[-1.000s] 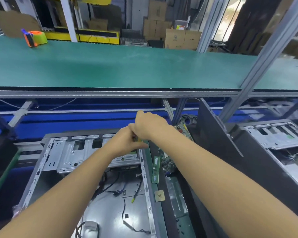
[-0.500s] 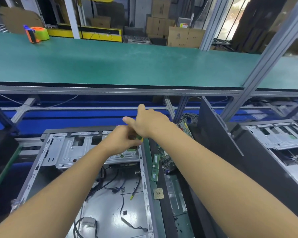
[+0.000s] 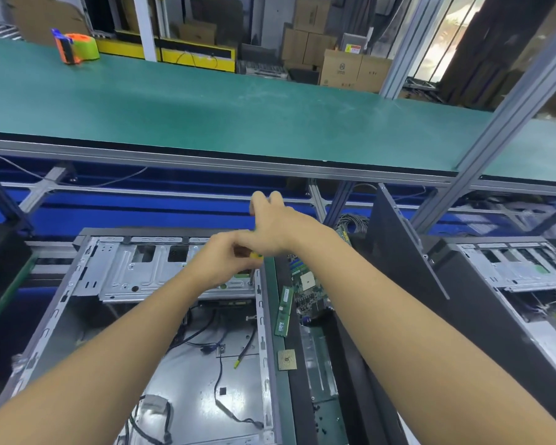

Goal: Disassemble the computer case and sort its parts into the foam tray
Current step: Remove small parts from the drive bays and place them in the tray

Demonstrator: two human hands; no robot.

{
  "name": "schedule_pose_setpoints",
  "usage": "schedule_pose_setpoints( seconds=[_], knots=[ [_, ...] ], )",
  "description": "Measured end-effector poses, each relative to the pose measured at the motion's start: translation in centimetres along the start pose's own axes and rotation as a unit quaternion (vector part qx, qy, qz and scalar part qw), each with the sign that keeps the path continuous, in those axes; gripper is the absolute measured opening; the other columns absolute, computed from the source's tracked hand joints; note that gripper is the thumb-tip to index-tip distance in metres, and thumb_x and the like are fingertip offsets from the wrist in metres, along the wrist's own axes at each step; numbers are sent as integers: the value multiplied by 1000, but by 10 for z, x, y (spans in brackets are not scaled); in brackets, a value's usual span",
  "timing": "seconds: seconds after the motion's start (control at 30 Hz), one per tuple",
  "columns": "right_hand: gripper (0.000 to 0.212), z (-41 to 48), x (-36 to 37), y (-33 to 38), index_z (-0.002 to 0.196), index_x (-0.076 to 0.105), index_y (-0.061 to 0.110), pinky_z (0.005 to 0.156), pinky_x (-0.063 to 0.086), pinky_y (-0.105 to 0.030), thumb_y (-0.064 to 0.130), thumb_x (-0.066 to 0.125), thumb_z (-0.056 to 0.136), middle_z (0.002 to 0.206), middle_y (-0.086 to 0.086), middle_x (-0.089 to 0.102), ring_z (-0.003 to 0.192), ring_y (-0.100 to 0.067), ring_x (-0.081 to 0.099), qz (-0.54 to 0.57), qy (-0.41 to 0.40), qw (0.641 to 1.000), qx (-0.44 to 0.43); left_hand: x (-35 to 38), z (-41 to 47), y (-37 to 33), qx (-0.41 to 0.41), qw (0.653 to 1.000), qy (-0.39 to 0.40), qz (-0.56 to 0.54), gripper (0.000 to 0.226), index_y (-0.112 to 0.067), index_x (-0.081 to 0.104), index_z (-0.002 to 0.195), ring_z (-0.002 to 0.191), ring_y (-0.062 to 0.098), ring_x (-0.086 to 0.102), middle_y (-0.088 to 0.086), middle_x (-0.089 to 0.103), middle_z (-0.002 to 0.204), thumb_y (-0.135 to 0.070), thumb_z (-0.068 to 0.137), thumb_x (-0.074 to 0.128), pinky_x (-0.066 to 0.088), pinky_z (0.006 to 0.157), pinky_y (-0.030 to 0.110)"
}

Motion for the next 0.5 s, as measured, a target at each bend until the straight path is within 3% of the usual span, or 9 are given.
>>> schedule_pose_setpoints(
  seconds=[0.07, 0.1, 0.17, 0.27, 0.33, 0.4, 0.5],
  knots=[
    [71, -3, -4, -3, 142, 33, 15, 62, 34, -38, 69, 36, 95, 125, -11, 50, 90, -31, 53, -54, -27, 996, 60, 1, 3, 0, -16, 999, -31, 34, 25, -18, 65, 84, 66, 21, 56, 3, 63, 74, -25, 74, 86, 46, 55, 22],
    [70, -4, -5, -3, 142, 35, 14, 61, 32, -37, 68, 30, 98, 115, -10, 54, 89, -31, 52, -87, -32, 993, 79, 3, 4, -2, -12, 998, -32, 44, 30, -21, 60, 81, 63, 16, 53, -2, 60, 71, -27, 71, 88, 40, 50, 16],
    [47, -4, -6, 1, 128, 46, 15, 58, 27, -35, 52, 29, 105, 99, -6, 55, 84, -29, 49, -146, -38, 986, 71, 8, 4, -7, 7, 998, -13, 60, 34, -27, 56, 81, 64, 14, 52, -3, 59, 74, -28, 70, 88, 40, 52, 16],
    [17, -4, -8, 4, 112, 45, 14, 54, 27, -33, 28, 42, 104, 96, -3, 54, 81, -28, 51, -137, -39, 989, 37, 10, 0, -9, 44, 998, 37, 1, 35, -47, 61, 90, 77, 19, 59, -10, 66, 92, -18, 82, 81, 50, 70, 29],
    [16, -3, -8, 2, 114, 46, 17, 62, 41, -35, 20, 48, 98, 105, -5, 50, 88, -29, 53, -95, 5, 995, 14, 5, -2, -5, 35, 995, 51, -78, 34, -38, 67, 105, 86, 20, 66, -7, 73, 100, -7, 91, 70, 53, 78, 27],
    [19, -3, -8, 1, 110, 47, 23, 72, 46, -41, 15, 52, 94, 114, -5, 41, 98, -30, 47, -65, 48, 997, -2, -1, 0, -2, 33, 993, 45, -106, 30, -25, 69, 109, 94, 9, 69, -11, 76, 98, 1, 93, 64, 52, 83, 19],
    [22, -2, -4, -2, 110, 43, 26, 75, 42, -41, 19, 54, 93, 114, -4, 34, 109, -29, 38, -38, 67, 997, -20, -3, 3, -1, 22, 994, 34, -100, 31, -11, 65, 118, 102, 15, 69, 2, 75, 106, 4, 92, 64, 54, 95, 35]
  ],
)
Point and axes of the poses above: each hand's wrist, its own z-axis towards the middle knuckle, its own x-axis out of the palm, y = z × x, the point moved 5 cm from there along z, towards the middle knuckle
